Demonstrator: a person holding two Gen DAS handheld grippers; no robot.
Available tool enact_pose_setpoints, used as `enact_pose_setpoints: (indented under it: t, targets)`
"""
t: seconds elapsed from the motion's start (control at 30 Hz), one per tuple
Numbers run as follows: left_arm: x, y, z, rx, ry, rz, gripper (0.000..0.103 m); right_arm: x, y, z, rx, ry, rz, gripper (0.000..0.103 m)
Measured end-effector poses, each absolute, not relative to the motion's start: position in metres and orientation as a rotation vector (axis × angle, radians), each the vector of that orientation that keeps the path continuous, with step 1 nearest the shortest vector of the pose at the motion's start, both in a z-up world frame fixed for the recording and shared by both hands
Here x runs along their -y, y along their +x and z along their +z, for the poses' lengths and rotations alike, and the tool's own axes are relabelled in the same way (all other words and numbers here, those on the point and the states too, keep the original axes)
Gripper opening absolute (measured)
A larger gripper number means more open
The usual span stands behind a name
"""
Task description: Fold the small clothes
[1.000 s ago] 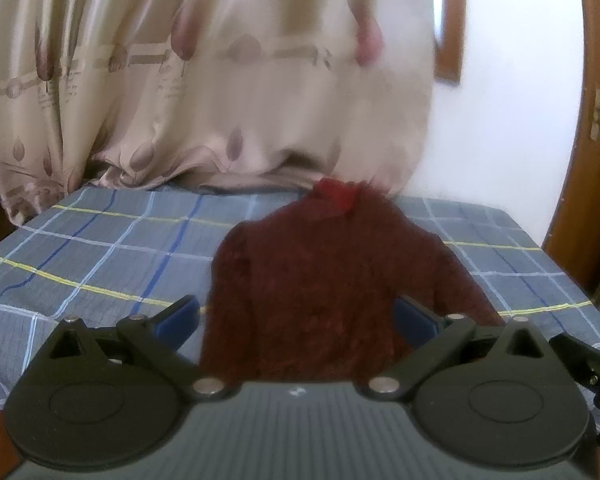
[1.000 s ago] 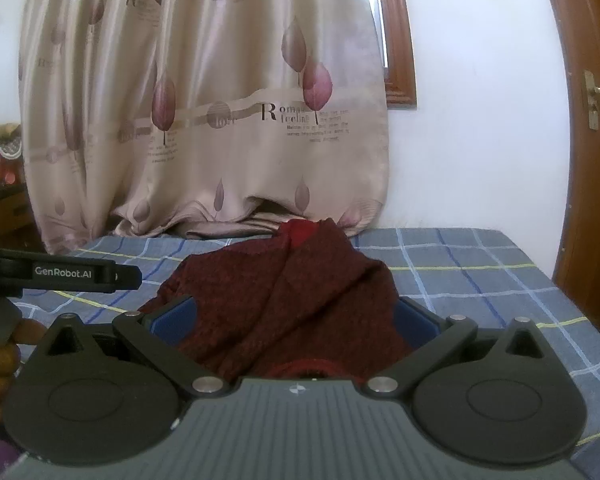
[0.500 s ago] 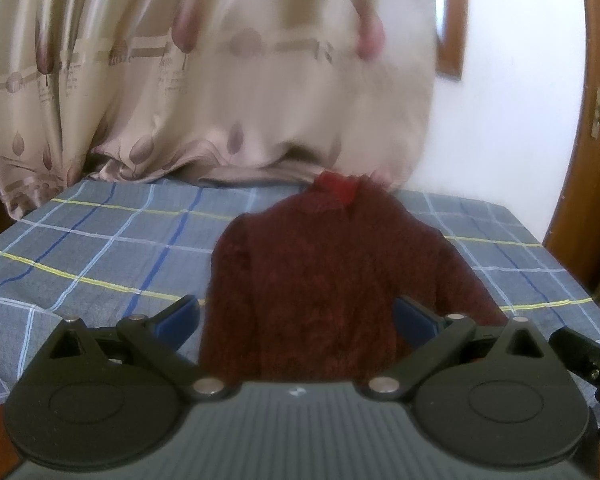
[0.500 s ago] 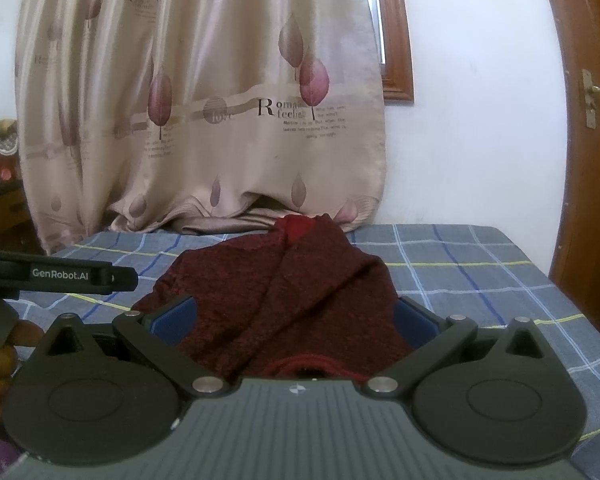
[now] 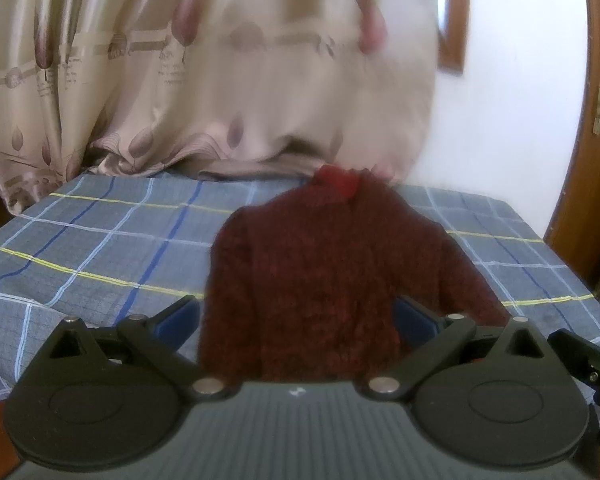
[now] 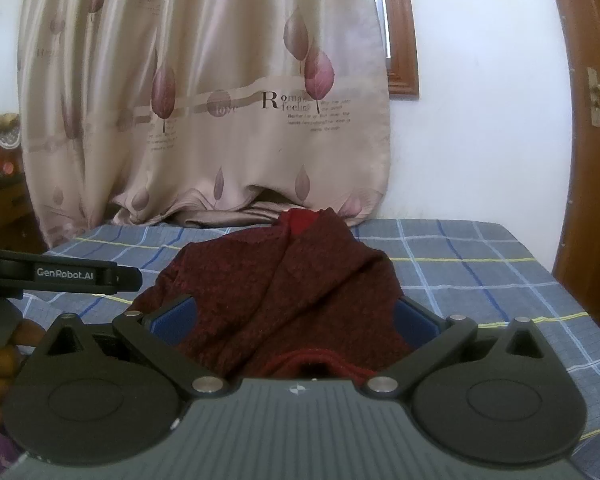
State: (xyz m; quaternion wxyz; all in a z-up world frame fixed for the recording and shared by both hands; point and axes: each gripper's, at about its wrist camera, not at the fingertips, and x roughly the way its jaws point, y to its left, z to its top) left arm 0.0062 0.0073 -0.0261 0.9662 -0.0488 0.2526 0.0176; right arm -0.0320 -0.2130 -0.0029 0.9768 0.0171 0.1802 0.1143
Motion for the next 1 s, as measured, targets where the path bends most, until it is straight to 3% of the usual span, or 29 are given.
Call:
enact_pose_setpoints:
  t: [0.77,1.0]
  targets:
    - [-0.019,-0.02,-0.053,-0.573,-0.121,-0.216,0.102,0.228,-0.029,-0.015,-0.392,0.078,0.199,0.103]
    - [0.03,-0.039,-0.068,-0.583,0.083,-0.248,0.102,0.24,-0.029,-0.023,-0.416,0.104,0.185,0.103]
